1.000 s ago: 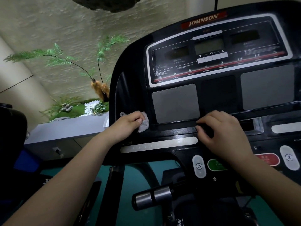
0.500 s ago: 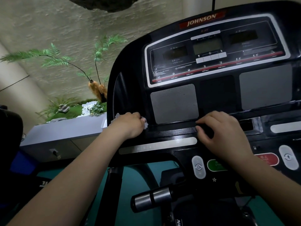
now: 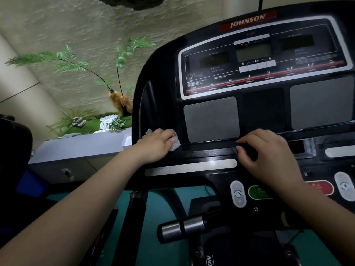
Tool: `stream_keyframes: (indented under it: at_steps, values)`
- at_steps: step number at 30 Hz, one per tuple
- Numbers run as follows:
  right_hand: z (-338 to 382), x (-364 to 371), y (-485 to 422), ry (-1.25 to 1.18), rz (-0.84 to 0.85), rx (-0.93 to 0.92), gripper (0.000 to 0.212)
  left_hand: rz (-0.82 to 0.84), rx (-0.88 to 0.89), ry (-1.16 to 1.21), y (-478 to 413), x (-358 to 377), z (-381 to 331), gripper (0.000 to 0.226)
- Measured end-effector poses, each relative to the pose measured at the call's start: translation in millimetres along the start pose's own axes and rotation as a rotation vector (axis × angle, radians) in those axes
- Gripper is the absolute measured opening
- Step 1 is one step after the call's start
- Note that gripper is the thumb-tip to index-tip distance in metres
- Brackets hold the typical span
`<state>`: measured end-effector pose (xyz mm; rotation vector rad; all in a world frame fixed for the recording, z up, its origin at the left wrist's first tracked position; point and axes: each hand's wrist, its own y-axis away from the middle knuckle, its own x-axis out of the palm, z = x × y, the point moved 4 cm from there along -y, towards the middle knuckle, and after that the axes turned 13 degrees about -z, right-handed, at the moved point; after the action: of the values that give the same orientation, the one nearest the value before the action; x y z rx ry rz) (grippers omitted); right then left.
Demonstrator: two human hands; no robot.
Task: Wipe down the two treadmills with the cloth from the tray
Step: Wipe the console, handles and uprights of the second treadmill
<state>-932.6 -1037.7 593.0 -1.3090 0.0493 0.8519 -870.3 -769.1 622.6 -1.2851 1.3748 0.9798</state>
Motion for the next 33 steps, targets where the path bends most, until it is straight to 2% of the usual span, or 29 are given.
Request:
stream_keyframes:
  at_steps: [3,5,7,9,13,19,23,26,28,30,33]
  values:
    - [0.2,-1.0,0.4,0.010,0.010,0.007,0.022,0.044,-0.125,-0.283,3.6,-6.5,-18.6,0.043]
    - [0.3,-1.3,0.2,0.007,0.011,0.009,0.022,0.054,-0.188,-0.308,5.6,-10.8,-30.9,0.043]
    - [-0.2,-1.9,-0.1,0.006,0.008,0.013,0.020,0.042,-0.145,-0.290,4.1,-11.5,-32.7,0.042]
    - [-0.4,-2.0,0.1,0.002,0.009,0.017,0.018,0.010,-0.114,-0.203,2.2,-7.0,-23.5,0.042]
    - [-0.7,-1.9,1.5,-0.010,0.002,0.018,0.017,-0.165,-0.047,0.015,7.5,3.9,-13.4,0.030]
    - [-0.3,-6.5,-0.2,-0.091,-0.116,0.052,0.018,-0.407,0.132,-0.049,33.0,18.0,-69.7,0.030]
    - [-3.7,-16.1,-0.2,-0.139,-0.273,0.094,0.018,-0.379,0.143,0.003,27.5,29.7,-130.3,0.032]
    - [-4.3,-20.2,1.2,-0.155,-0.313,0.107,0.019,-0.284,0.268,0.229,26.2,28.3,-152.6,0.032]
    - [-4.3,-21.5,2.0,-0.156,-0.310,0.118,0.020,-0.256,0.286,0.440,31.1,20.3,-143.5,0.032]
    - [-3.6,-23.7,1.5,-0.144,-0.301,0.142,0.022,-0.379,0.253,0.554,40.1,12.3,-115.7,0.031]
    - [4.8,-22.4,-4.3,-0.088,-0.232,0.128,0.024,-0.694,0.019,0.504,50.7,11.6,-49.4,0.027]
